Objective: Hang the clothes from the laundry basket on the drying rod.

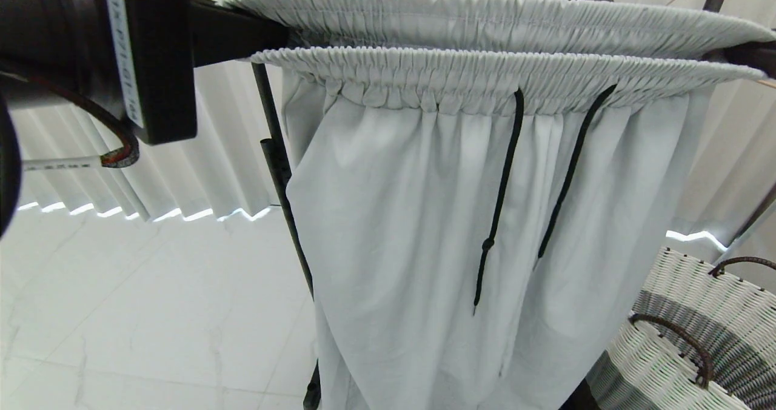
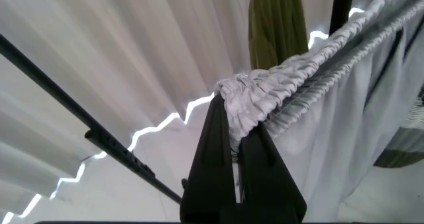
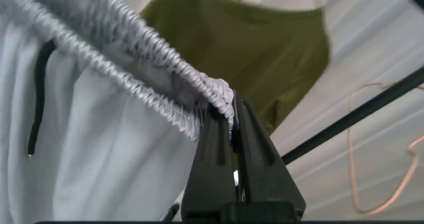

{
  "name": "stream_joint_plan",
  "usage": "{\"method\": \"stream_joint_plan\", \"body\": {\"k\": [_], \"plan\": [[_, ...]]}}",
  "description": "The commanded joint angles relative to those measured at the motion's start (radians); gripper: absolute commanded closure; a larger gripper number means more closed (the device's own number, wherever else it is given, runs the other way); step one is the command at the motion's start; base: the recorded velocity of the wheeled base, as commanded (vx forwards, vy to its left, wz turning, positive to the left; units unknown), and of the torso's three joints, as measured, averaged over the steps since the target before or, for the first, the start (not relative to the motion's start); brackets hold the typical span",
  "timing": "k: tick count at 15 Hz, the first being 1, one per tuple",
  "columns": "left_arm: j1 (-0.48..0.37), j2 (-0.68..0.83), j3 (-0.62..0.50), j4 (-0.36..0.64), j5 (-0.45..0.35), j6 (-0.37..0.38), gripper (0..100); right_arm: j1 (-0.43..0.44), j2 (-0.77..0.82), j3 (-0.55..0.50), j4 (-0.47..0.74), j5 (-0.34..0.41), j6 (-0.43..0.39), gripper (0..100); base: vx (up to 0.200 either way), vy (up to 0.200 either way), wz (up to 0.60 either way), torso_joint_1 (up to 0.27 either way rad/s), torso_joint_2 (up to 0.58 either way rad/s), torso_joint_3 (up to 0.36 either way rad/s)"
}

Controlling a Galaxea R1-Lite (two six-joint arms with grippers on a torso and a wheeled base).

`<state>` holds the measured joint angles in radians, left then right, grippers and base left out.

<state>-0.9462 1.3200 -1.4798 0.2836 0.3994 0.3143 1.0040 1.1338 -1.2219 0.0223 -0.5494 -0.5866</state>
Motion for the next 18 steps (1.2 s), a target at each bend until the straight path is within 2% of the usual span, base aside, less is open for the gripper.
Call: {"method": "stream_joint_plan", "body": {"k": [1, 10, 11, 14, 16, 18], "plan": [[-0.002, 0.013, 0.003, -0.001, 0.003, -0.001, 100, 0.011, -0.020, 0.015, -0.004, 0.000, -0.001, 100, 0.000, 0.000, 0.00, 0.000, 0.00, 0.000], [0.009, 0.010, -0.004, -0.003, 0.006, 0.005, 100, 0.022, -0.020, 0.009, 0.001, 0.000, 0.001, 100, 0.000, 0.000, 0.00, 0.000, 0.00, 0.000], [0.009, 0.010, -0.005, -0.003, 0.004, 0.006, 100, 0.025, -0.025, 0.012, 0.004, 0.000, 0.001, 0, 0.000, 0.000, 0.00, 0.000, 0.00, 0.000], [0.010, 0.008, -0.004, -0.003, 0.006, 0.005, 100, 0.027, -0.048, 0.035, -0.004, 0.006, -0.004, 0, 0.000, 0.000, 0.00, 0.000, 0.00, 0.000], [0.015, 0.008, -0.002, -0.003, 0.009, 0.006, 100, 0.050, -0.088, 0.059, 0.004, 0.074, -0.004, 0, 0.000, 0.000, 0.00, 0.000, 0.00, 0.000], [0.050, 0.013, 0.001, -0.003, 0.055, 0.005, 100, 0.082, -0.111, 0.062, 0.005, 0.101, -0.002, 0, 0.000, 0.000, 0.00, 0.000, 0.00, 0.000]]}}
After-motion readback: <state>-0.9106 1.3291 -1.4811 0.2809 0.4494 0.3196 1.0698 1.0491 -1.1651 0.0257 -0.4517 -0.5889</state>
